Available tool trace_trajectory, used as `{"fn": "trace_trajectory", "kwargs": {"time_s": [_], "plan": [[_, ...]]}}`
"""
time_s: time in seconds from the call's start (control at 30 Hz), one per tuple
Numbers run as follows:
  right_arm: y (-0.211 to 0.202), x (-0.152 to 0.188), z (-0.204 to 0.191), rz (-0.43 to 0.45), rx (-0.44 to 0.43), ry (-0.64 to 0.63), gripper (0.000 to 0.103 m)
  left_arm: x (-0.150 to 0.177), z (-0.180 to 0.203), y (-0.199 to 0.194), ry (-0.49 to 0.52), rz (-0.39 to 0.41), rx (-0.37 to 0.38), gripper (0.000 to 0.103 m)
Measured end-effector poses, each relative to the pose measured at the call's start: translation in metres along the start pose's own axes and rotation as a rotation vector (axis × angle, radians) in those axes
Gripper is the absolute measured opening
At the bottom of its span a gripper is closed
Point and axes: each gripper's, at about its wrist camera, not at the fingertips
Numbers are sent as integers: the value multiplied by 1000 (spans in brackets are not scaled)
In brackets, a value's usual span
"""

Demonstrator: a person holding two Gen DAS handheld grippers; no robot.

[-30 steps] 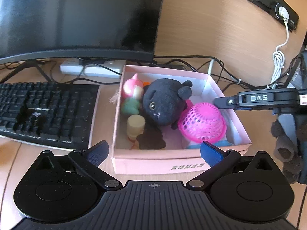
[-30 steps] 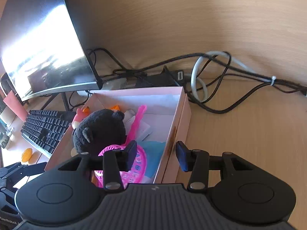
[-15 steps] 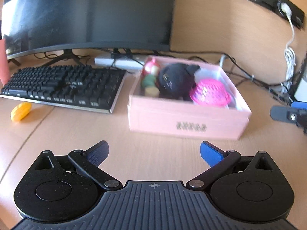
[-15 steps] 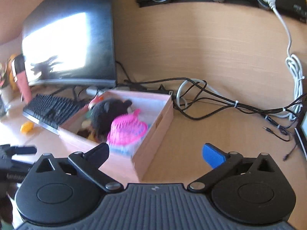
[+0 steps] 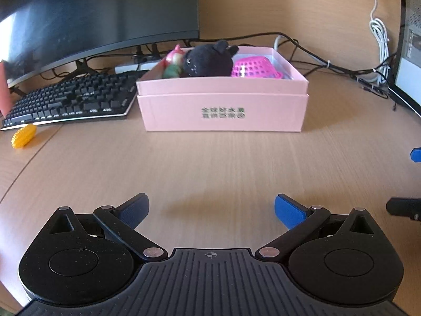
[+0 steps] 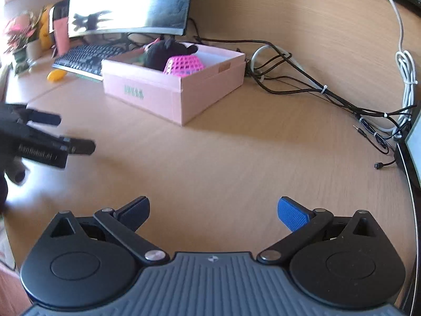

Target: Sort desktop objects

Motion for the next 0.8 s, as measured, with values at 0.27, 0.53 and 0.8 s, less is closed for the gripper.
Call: {"fn": "trace_trajectory", "kwargs": {"time_s": [0.27,0.53,0.8], "plan": [[8,14,12,8,-115,-15,103,0,6,2,-11,7,9,103],[15,10,13,52,-146,-57,103,1,3,2,-47,6,15,103],[15,10,14,52,-147,-57,103,1,1,2,-46,6,21,103]]}}
Point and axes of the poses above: each gripper's, at about its wrist camera, not at the fingertips, and y roughly the way its jaws point, z to its right, x to its underside, and after that the axes turned 14 degrees about -z, right-handed
